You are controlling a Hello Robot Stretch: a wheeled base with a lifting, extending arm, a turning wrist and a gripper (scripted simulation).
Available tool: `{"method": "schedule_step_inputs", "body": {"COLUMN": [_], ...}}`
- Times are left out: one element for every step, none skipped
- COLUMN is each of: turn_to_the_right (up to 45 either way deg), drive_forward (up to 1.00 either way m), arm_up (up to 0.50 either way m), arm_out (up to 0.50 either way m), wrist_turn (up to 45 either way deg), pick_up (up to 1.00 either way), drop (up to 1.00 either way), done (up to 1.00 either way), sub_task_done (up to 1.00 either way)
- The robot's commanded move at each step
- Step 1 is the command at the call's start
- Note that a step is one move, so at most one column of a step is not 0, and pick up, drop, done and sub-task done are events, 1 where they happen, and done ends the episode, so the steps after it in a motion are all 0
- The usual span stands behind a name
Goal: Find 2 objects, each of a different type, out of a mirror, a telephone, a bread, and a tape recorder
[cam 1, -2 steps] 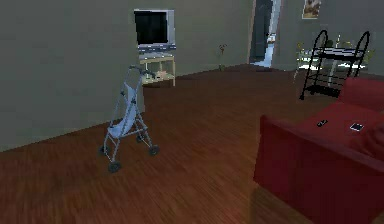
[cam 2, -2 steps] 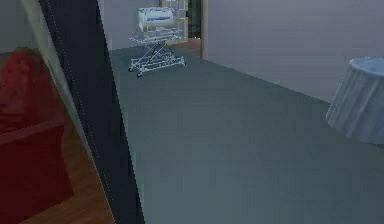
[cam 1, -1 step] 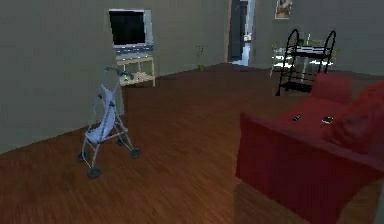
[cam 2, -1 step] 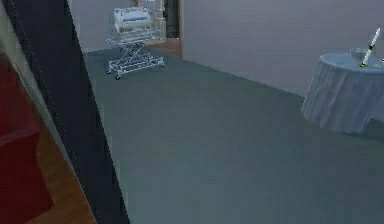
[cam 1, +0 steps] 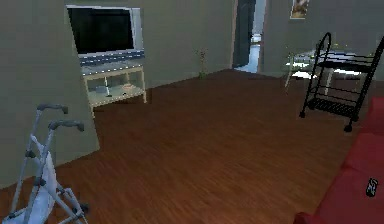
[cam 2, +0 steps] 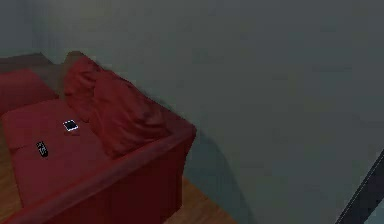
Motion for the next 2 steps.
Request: {"method": "schedule_step_inputs", "body": {"turn_to_the_right": [3.0, 0.0], "drive_forward": [0.00, 0.40], "arm_up": [0.00, 0.00], "arm_out": [0.00, 0.00], "wrist_turn": [0.0, 0.0], "pick_up": [0.00, 0.00], "drop": [0.00, 0.00], "done": [0.00, 0.00], "sub_task_done": [0.00, 0.00]}}
